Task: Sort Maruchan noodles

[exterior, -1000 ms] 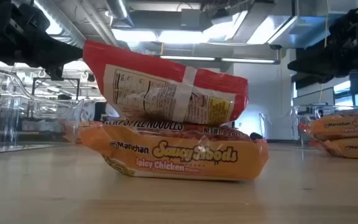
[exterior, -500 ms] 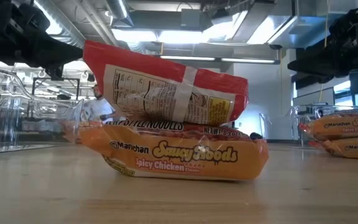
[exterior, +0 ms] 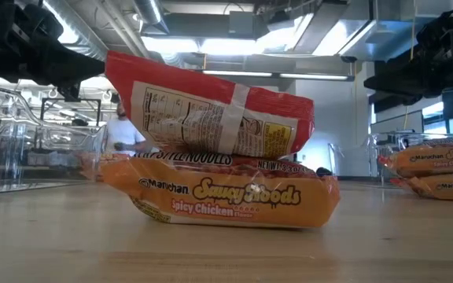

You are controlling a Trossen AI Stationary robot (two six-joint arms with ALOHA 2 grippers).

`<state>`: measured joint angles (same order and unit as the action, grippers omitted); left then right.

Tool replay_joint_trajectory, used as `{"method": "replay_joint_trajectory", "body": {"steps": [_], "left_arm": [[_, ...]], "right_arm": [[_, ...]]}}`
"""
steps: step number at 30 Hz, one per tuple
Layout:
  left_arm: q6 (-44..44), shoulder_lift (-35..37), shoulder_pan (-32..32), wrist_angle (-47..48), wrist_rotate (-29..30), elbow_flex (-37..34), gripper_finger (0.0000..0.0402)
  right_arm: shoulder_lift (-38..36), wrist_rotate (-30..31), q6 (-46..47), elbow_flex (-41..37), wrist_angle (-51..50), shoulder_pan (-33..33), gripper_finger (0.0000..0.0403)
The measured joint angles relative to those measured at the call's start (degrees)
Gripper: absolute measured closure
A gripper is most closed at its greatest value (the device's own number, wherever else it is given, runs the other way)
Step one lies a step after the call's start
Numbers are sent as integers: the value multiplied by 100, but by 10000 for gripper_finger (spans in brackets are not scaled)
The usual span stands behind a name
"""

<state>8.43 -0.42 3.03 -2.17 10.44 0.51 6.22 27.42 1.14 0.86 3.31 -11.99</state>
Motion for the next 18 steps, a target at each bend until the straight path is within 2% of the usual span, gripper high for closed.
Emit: {"method": "replay_joint_trajectory", "body": {"steps": [18], "left_arm": [[-1, -1, -1, -255, 214, -2, 384]], "right_arm": [[-1, 0, 0, 0, 0, 1, 386]]}}
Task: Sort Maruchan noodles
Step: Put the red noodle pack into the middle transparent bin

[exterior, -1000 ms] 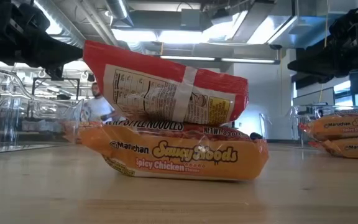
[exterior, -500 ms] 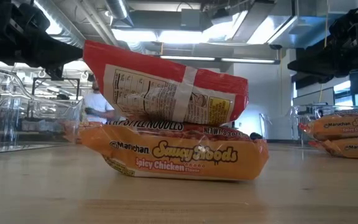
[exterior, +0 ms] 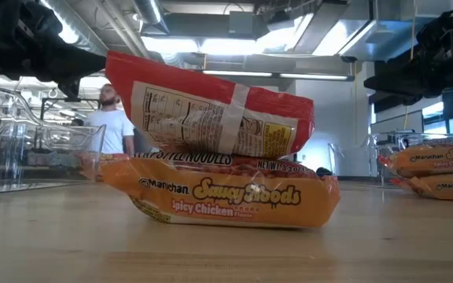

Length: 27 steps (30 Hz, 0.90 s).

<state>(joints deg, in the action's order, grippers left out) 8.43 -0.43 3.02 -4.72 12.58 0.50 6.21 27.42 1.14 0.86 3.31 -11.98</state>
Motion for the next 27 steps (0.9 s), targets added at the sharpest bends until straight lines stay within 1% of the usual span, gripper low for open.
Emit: {"method": "replay_joint_trajectory", "body": {"steps": [4, 6, 11, 15, 20, 24, 27], "left_arm": [[-2, 1, 0, -327, 2, -1, 384], [-2, 0, -1, -657, 32, -1, 384], [42, 0, -2, -1272, 547, 2, 384], [42, -70, -2, -1688, 638, 2, 384], [42, -508, -8, -2218, 665, 2, 384], [42, -1115, -85, -2633, 721, 7, 384], [42, -1637, -165, -2687, 778, 159, 384]], "right_arm": [[1, 0, -1, 0, 0, -1, 386], [0, 0, -1, 0, 0, 0, 386], [1, 0, -1, 0, 4, 0, 386], [0, -27, 33, -2, 20, 1, 386], [1, -68, -41, -2, 24, 1, 386], [1, 13, -56, -4, 54, 1, 386], [1, 144, -64, -13, 168, 1, 386]]}}
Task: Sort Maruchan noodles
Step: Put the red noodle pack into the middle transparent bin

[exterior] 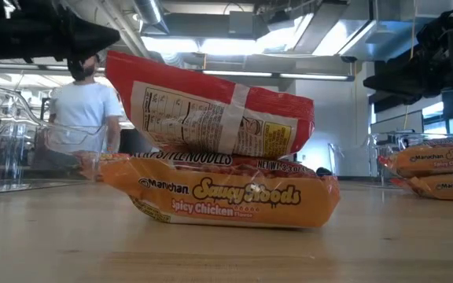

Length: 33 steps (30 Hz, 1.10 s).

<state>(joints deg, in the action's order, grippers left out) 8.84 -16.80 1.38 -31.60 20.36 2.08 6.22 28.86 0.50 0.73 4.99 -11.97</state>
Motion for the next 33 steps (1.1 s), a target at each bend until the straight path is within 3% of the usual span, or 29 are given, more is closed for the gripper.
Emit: {"method": "replay_joint_trajectory", "body": {"steps": [12, 22, 33], "left_arm": [[-42, -2446, -296, -20, -51, 1302, 384], [-45, -4069, -325, -22, -116, 2181, 384], [-808, -5528, -265, -33, -1927, 3314, 384]], "right_arm": [[2, 247, -88, 2, 265, 0, 386], [2, 247, -88, 2, 263, 0, 386], [2, 245, -88, 7, 245, 0, 386]]}}
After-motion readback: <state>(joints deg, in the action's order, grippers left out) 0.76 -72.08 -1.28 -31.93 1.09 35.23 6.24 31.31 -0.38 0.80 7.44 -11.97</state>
